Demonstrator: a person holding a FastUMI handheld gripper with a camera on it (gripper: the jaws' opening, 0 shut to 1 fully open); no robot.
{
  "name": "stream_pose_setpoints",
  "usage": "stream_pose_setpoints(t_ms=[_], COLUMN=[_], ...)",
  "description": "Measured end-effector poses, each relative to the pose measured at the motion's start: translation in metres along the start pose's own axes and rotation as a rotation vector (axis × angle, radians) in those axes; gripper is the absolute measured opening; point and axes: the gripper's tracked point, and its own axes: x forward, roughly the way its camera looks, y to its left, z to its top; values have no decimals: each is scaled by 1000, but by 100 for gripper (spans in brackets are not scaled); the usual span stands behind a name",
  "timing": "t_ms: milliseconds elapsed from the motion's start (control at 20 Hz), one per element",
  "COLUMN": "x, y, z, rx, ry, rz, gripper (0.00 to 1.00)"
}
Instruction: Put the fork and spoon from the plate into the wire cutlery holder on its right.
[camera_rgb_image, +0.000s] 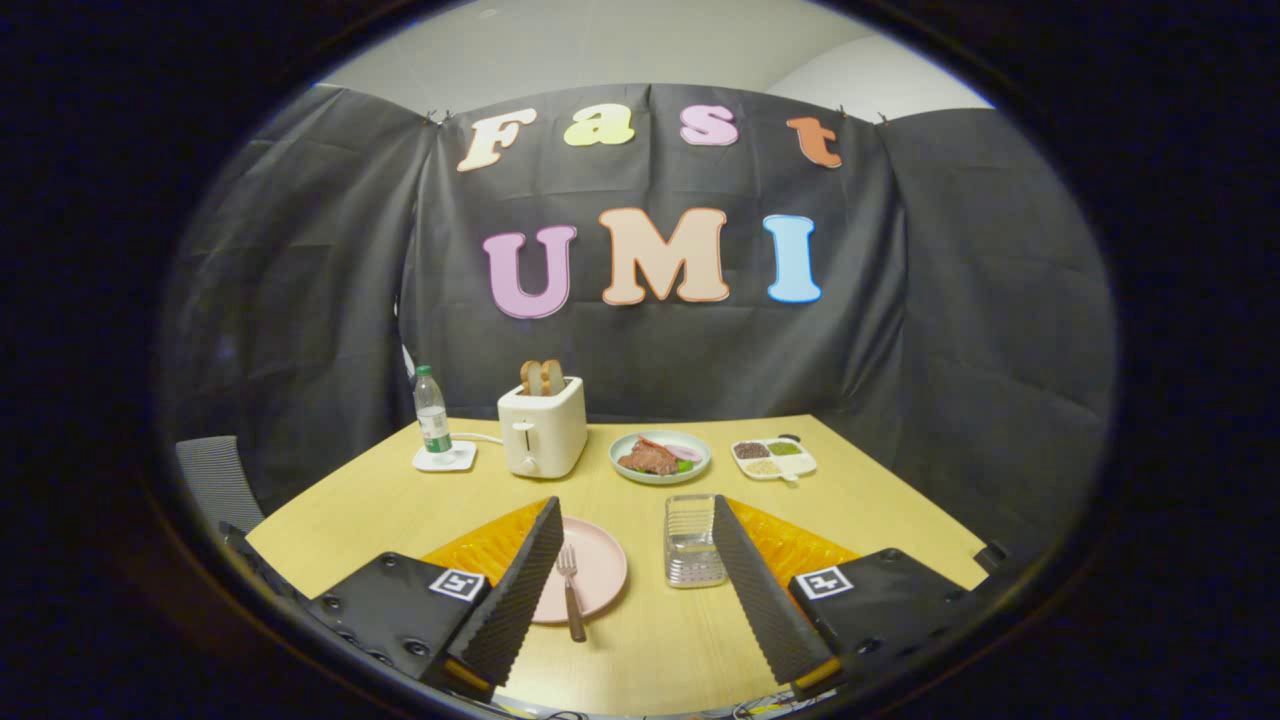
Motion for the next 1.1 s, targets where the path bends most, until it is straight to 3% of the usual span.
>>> stream_pose_setpoints(t_ms=[250,850,1100], x=[14,40,43], y=[2,44,50], z=[-37,-136,-164], rx=[-10,-47,-67], ry=[74,312,376], rz=[28,240,274], gripper=[96,96,96])
